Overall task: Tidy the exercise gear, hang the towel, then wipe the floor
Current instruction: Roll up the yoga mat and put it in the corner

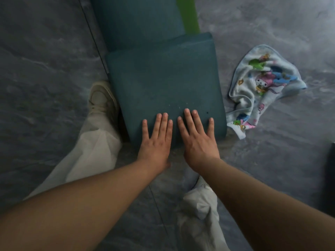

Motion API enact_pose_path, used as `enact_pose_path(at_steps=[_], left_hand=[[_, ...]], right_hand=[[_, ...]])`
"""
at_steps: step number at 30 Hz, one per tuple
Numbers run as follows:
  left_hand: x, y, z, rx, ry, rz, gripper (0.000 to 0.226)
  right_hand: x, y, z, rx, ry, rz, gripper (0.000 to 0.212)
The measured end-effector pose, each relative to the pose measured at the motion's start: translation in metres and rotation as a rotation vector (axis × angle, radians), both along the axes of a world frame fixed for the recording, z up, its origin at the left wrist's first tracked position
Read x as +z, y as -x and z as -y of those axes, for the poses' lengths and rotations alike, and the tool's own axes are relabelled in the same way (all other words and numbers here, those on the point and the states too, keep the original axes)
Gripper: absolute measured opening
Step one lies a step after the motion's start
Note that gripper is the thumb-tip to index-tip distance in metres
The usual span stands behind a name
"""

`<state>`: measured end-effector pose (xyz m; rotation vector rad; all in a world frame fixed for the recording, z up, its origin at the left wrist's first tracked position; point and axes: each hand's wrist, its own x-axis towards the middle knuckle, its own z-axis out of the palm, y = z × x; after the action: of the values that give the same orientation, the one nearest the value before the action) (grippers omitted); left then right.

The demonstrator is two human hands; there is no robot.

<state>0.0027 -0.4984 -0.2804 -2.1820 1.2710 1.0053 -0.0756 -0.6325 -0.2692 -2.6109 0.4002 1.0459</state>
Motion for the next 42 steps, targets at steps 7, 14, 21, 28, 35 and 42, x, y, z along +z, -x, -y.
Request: enact_pose_path(at_steps=[7, 14, 21, 28, 35, 42], left_hand=[[-0.064, 0.010, -0.007, 0.035, 0.133, 0.139, 0.080], [-0.045, -0.001, -0.010, 0.109, 0.150, -0.004, 0.123], [0.012, -0.041, -0.001, 0.143, 0.128, -0.178, 0.133], [0.059, -0.086, 0.012, 0.142, 0.127, -0.318, 0.134], [0.094, -0.092, 0.018, 0.026, 0.179, -0.147, 0.130], [0.103, -0.074, 0.015, 0.024, 0.242, 0.000, 0.086]], right_hand=[[-0.047, 0.000, -0.007, -0.026, 0.014, 0.065, 0.084], [-0.024, 0.032, -0.008, 0.026, 0.033, 0.132, 0.086], [0.024, 0.006, 0.005, 0.101, 0.087, 0.171, 0.090], [0.073, -0.032, 0.020, 0.147, 0.119, 0.163, 0.078], [0.085, -0.051, 0.028, 0.129, 0.151, 0.119, 0.074], [0.098, -0.065, 0.029, 0.117, 0.157, 0.104, 0.083]])
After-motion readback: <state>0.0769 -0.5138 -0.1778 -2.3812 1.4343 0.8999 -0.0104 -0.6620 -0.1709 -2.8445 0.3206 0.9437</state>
